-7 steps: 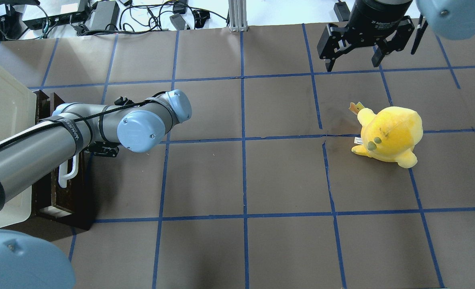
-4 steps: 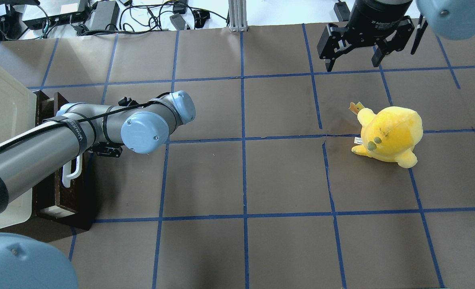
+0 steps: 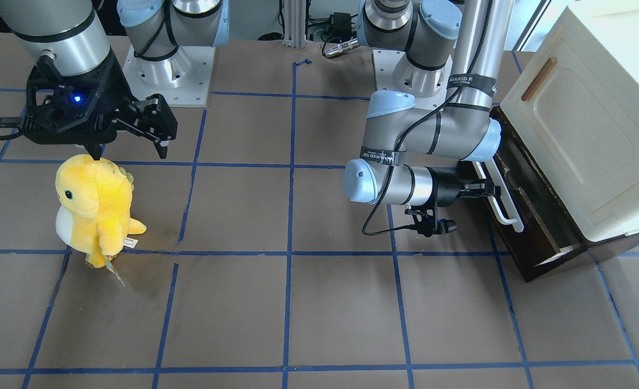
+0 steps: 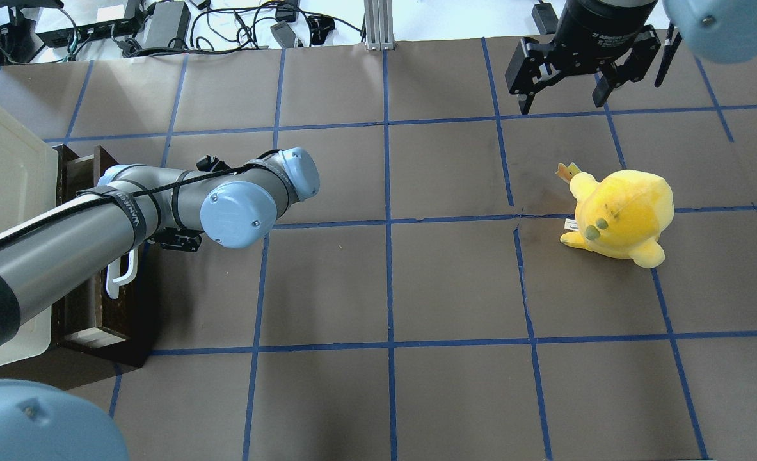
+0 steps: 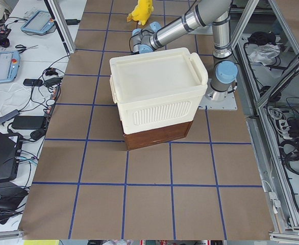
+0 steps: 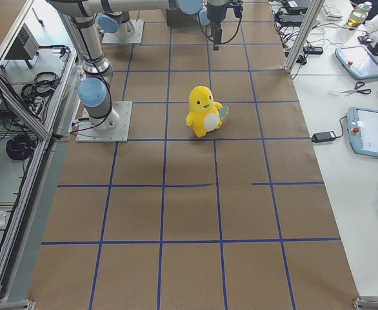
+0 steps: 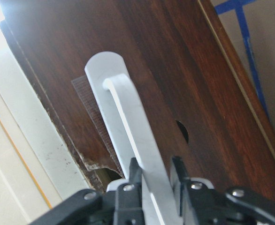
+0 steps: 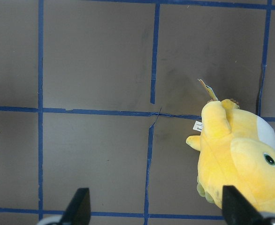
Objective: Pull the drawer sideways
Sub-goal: 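Pull the handle with the left gripper, sliding the drawer out of the cabinet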
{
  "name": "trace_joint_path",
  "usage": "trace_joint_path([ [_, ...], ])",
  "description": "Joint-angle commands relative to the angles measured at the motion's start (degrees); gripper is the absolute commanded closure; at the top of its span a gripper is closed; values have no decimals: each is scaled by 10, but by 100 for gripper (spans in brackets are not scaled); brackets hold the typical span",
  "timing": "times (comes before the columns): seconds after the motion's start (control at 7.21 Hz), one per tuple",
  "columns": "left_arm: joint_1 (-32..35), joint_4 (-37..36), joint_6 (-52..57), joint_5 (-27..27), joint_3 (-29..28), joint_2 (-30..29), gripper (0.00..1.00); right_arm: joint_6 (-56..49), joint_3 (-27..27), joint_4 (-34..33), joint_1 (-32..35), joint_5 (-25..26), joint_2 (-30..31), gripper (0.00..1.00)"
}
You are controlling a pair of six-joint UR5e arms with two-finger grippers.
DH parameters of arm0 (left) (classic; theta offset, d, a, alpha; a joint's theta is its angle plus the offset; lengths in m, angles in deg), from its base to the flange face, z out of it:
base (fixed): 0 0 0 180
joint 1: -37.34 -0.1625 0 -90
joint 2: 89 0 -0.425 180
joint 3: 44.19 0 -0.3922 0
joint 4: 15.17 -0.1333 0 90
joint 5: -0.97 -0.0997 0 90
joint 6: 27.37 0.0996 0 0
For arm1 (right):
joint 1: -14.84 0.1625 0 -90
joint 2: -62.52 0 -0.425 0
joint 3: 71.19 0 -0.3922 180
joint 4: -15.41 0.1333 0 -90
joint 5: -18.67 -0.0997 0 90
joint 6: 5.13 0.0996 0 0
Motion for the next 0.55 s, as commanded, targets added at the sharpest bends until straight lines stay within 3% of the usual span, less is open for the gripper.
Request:
trace_joint_path([
  [0.0,7,0,0,6,0,-1,100,0,0,0,0,0,0,0],
  [0.42,14,0,1,6,0,-1,100,-1,0,0,0,0,0,0],
])
